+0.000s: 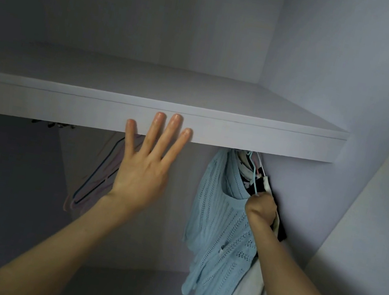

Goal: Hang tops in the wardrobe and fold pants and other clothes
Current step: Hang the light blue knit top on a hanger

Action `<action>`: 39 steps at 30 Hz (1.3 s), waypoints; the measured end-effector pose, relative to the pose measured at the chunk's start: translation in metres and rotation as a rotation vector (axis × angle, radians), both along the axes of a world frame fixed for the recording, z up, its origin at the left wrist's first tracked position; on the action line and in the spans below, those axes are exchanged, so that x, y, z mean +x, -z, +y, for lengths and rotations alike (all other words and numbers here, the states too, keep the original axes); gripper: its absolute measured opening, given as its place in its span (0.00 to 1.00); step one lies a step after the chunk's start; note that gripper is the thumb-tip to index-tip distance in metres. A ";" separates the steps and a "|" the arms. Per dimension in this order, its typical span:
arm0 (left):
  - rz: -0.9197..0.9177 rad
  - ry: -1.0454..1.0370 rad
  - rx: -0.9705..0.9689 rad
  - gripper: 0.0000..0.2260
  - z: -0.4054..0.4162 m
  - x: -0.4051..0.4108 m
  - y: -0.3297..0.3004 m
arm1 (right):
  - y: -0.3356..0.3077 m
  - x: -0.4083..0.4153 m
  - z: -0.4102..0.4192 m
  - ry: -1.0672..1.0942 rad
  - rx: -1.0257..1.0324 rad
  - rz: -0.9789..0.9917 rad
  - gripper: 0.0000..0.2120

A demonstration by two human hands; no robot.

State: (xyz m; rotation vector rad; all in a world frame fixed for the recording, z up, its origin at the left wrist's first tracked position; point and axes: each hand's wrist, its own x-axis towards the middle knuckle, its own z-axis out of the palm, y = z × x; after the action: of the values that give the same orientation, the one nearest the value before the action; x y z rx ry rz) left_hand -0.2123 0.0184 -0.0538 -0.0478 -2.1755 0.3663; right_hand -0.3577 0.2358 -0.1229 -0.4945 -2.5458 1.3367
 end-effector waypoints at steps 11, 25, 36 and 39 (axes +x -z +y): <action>-0.371 0.306 0.310 0.31 0.034 0.036 0.048 | -0.006 0.115 0.028 -0.284 0.234 0.101 0.22; -1.000 1.161 0.291 0.18 0.182 0.230 0.179 | 0.100 0.493 0.112 0.236 -0.039 -0.161 0.16; -1.249 1.768 -0.111 0.16 0.316 0.465 0.206 | 0.126 0.818 0.144 0.937 -0.189 -0.175 0.15; -1.279 1.895 -0.237 0.17 0.346 0.551 0.214 | 0.133 0.911 0.136 1.118 -0.253 -0.153 0.13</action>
State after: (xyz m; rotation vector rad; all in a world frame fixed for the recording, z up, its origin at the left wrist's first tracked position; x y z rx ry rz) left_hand 0.3390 0.3641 -0.2677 -2.7483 -1.9554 -0.7174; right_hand 0.5537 0.3722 -0.2560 -1.7569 -1.6071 1.1259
